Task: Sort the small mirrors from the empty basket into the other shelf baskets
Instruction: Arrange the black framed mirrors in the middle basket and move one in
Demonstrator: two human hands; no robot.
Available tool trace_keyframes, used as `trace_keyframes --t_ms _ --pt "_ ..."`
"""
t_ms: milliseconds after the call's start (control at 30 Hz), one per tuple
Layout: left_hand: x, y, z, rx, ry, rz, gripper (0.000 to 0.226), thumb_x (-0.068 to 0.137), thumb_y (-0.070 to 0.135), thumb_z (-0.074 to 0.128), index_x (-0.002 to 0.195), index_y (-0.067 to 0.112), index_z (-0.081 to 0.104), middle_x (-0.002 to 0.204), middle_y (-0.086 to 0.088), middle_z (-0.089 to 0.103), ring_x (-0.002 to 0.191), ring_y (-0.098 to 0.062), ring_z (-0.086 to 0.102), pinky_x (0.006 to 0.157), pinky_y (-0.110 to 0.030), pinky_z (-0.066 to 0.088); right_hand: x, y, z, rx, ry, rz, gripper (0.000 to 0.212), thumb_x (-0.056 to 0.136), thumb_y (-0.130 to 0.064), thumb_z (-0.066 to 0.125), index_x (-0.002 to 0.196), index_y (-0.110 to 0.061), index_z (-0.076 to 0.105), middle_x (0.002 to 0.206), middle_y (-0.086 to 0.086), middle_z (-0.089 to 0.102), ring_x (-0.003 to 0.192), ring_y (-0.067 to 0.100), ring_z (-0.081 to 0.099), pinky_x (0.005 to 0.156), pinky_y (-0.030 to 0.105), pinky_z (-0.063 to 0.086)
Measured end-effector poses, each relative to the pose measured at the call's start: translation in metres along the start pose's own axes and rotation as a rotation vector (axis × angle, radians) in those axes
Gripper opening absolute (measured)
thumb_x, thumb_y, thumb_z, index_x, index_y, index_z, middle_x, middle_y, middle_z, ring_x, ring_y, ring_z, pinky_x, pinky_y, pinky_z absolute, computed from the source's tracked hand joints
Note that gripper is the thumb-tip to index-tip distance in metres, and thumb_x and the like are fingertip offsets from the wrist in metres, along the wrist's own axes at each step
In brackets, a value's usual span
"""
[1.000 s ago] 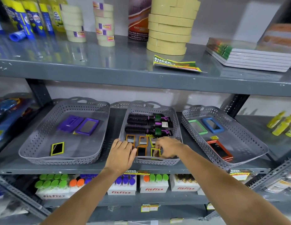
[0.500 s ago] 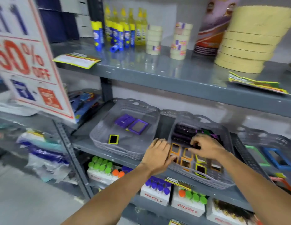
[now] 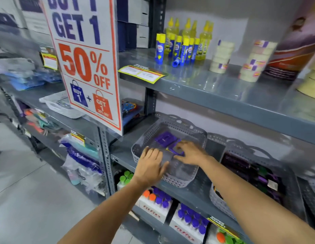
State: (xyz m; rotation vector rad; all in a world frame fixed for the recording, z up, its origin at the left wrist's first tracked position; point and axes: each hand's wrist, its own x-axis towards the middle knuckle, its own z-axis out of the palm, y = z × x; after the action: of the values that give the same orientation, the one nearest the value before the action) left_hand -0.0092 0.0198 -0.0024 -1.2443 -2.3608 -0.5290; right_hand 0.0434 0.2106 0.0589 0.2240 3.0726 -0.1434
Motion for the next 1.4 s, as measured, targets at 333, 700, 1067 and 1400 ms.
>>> trace_keyframes --t_ms 333,700,1067,1400 --pt "-0.016 -0.036 -0.002 0.045 0.023 -0.103 0.046 0.092 0.052 0.028 0.089 0.015 0.054 0.086 -0.003 0.058 0.086 -0.025 0.053 0.101 -0.043 0.037 0.058 -0.048 0.042 -0.018 -0.126 -0.014 0.055 0.078 -0.049 0.069 0.116 -0.012 0.054 0.124 0.012 0.058 0.11 0.032 0.059 0.082 0.038 0.048" --pt "-0.025 -0.045 0.003 0.033 -0.042 -0.121 0.054 0.094 0.056 0.016 0.078 0.016 0.048 0.078 -0.002 0.051 0.081 -0.023 0.051 0.106 -0.044 0.032 0.073 -0.051 0.057 0.018 -0.157 -0.029 0.061 0.078 -0.053 0.068 0.122 -0.013 0.054 0.129 0.011 0.055 0.113 0.031 0.057 0.09 0.04 0.05" --pt "-0.018 -0.036 0.001 0.025 -0.063 -0.075 0.058 0.093 0.056 0.012 0.082 0.016 0.052 0.079 0.0 0.053 0.082 -0.022 0.054 0.108 -0.042 0.024 0.045 -0.018 0.034 0.047 -0.098 -0.052 0.046 0.073 -0.054 0.068 0.099 -0.017 0.061 0.108 0.005 0.061 0.099 0.027 0.06 0.08 0.038 0.051" --pt "0.015 0.081 0.019 -0.037 -0.05 0.218 0.057 0.094 0.051 0.02 0.088 0.007 0.057 0.08 -0.009 0.058 0.081 -0.031 0.057 0.104 -0.044 0.031 -0.074 0.079 -0.029 0.037 0.028 0.179 0.046 0.071 -0.056 0.07 0.097 -0.019 0.065 0.109 0.009 0.064 0.102 0.03 0.06 0.084 0.039 0.051"
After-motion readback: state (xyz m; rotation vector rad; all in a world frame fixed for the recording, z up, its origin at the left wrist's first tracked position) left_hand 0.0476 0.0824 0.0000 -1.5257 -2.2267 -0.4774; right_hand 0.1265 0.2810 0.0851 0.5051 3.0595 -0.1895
